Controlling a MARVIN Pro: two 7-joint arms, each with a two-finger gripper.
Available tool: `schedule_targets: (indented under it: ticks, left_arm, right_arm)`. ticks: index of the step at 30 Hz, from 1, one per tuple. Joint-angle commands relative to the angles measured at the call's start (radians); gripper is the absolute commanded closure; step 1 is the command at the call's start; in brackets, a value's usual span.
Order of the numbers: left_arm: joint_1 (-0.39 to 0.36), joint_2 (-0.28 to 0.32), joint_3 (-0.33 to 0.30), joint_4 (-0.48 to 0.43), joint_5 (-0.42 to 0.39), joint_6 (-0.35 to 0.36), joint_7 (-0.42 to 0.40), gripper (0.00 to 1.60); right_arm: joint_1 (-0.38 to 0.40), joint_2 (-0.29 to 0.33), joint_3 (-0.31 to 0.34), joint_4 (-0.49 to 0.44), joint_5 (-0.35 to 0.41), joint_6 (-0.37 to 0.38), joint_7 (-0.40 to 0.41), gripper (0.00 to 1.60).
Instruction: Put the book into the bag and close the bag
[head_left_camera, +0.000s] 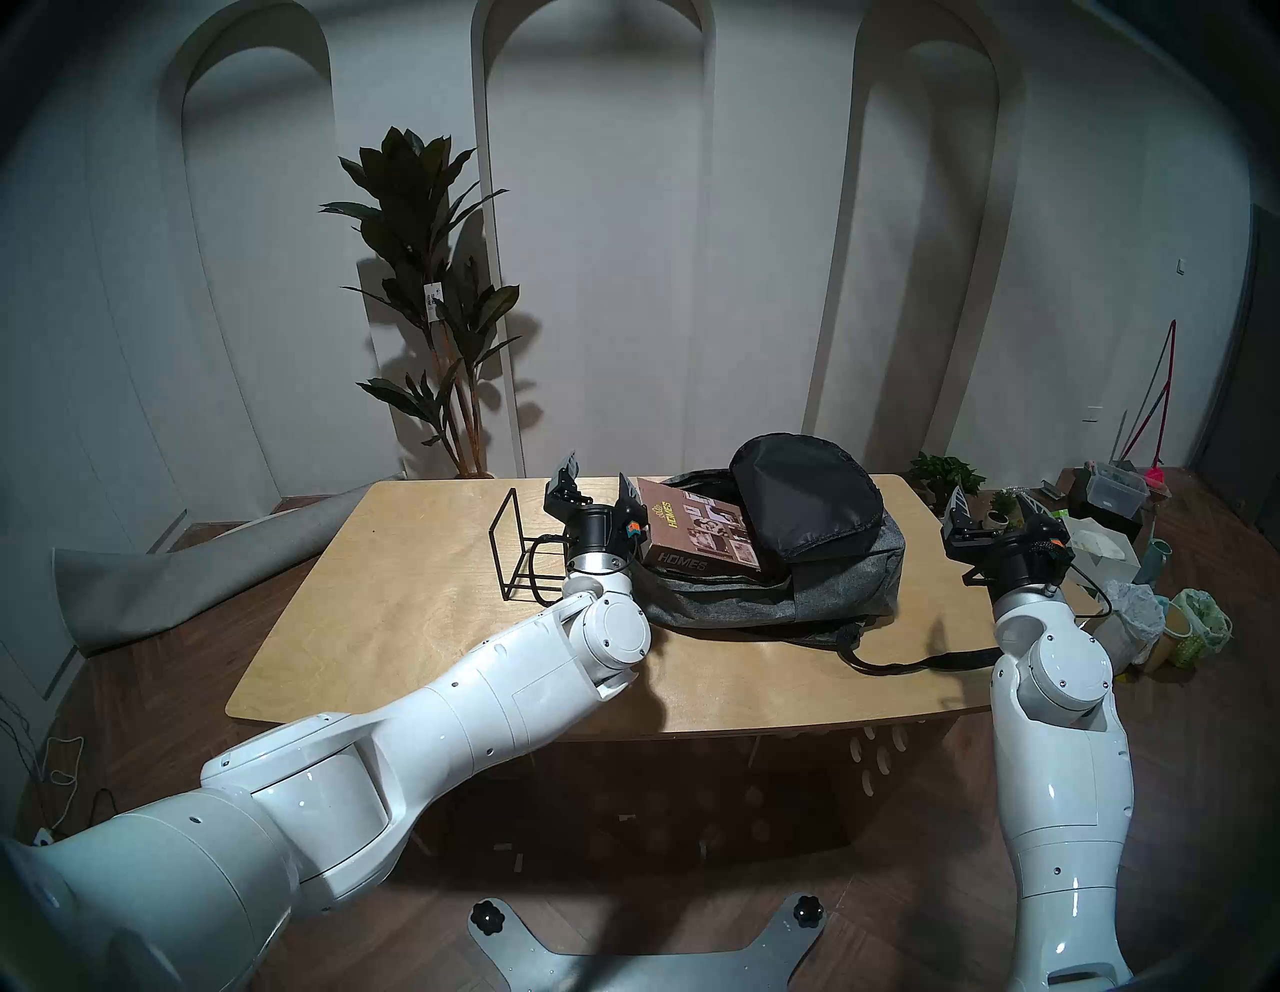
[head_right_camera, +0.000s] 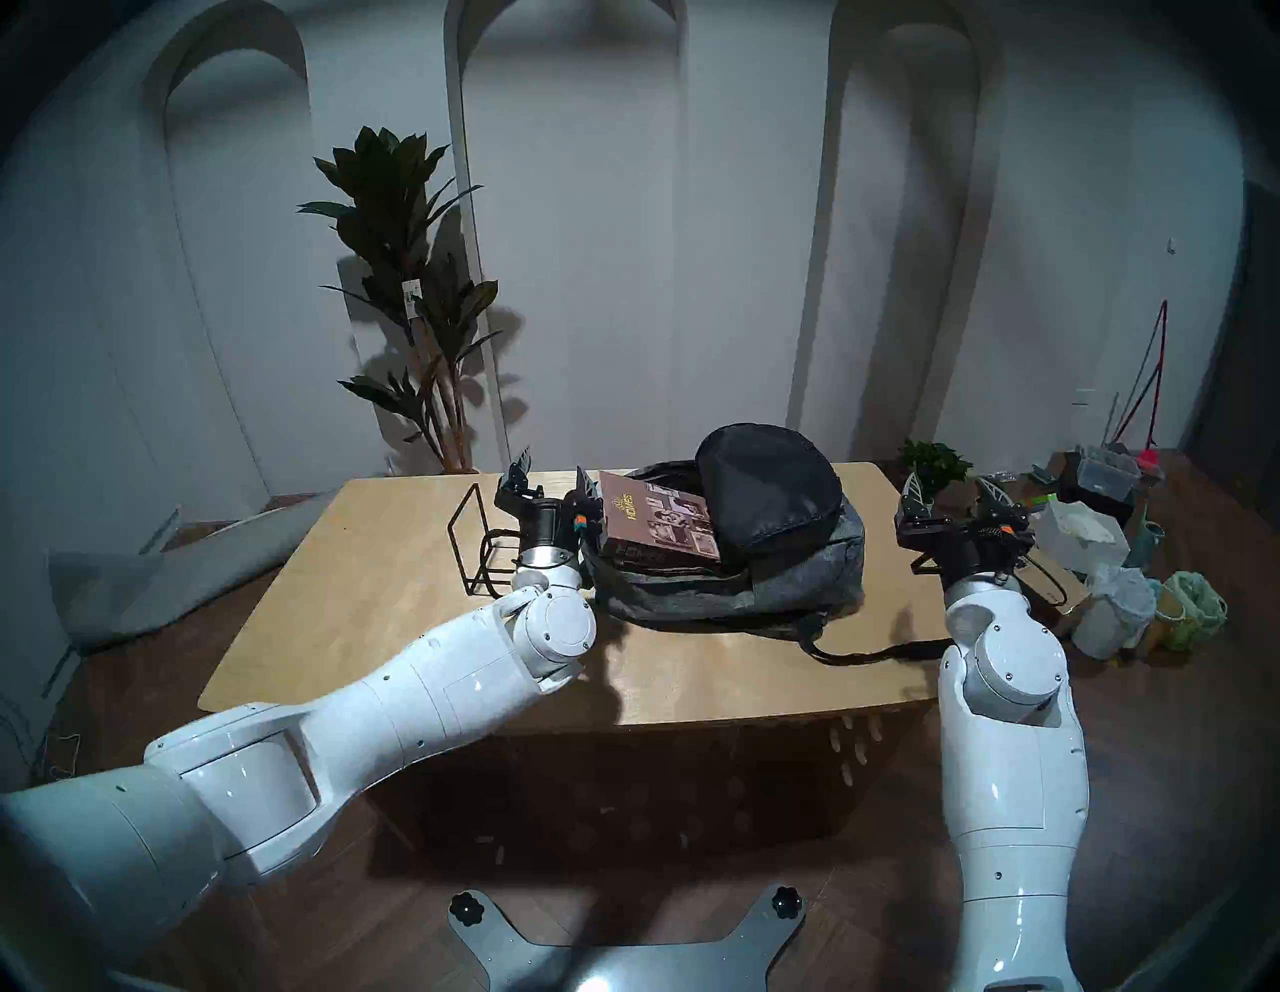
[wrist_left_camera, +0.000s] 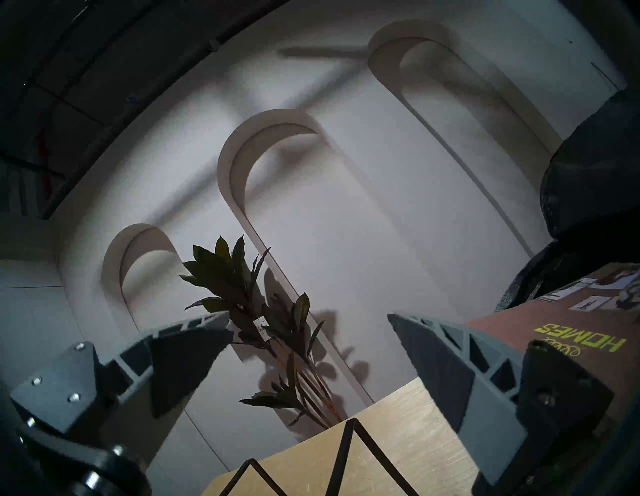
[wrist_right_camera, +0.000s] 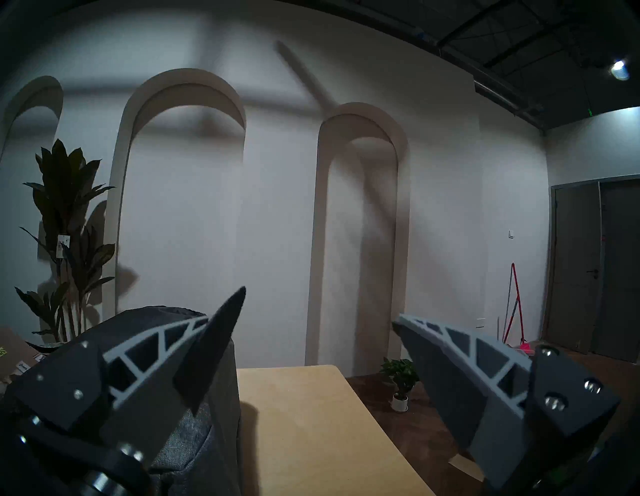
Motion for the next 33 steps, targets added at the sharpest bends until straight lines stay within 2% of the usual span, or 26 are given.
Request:
schedule_targets:
  ticks: [1, 11, 21, 29, 33]
  left_arm:
    - [-0.055, -0.044, -0.005, 0.021, 0.0, -0.056, -0.031, 0.0]
    - [-0.059, -0.108, -0.007, 0.062, -0.008, -0.094, -0.062, 0.0]
    - [-0.065, -0.147, -0.016, 0.125, 0.005, -0.117, -0.04, 0.0]
    - [-0.066, -0.096, -0.027, 0.05, 0.023, -0.113, -0.009, 0.0]
    - [-0.057, -0.07, -0.029, 0.027, 0.016, -0.097, -0.026, 0.0]
  right_arm:
    - [0.006, -0.002, 0.003, -0.037, -0.009, 0.003, -0.017, 0.0]
    - [0.003, -0.007, 0.006, -0.045, -0.025, 0.008, -0.036, 0.0]
    - [0.004, -0.004, 0.02, -0.036, -0.023, 0.017, -0.035, 0.0]
    - [0.011, -0.001, 0.019, -0.021, -0.018, 0.02, -0.028, 0.0]
    - [0.019, -0.001, 0.014, -0.013, -0.013, 0.017, -0.019, 0.0]
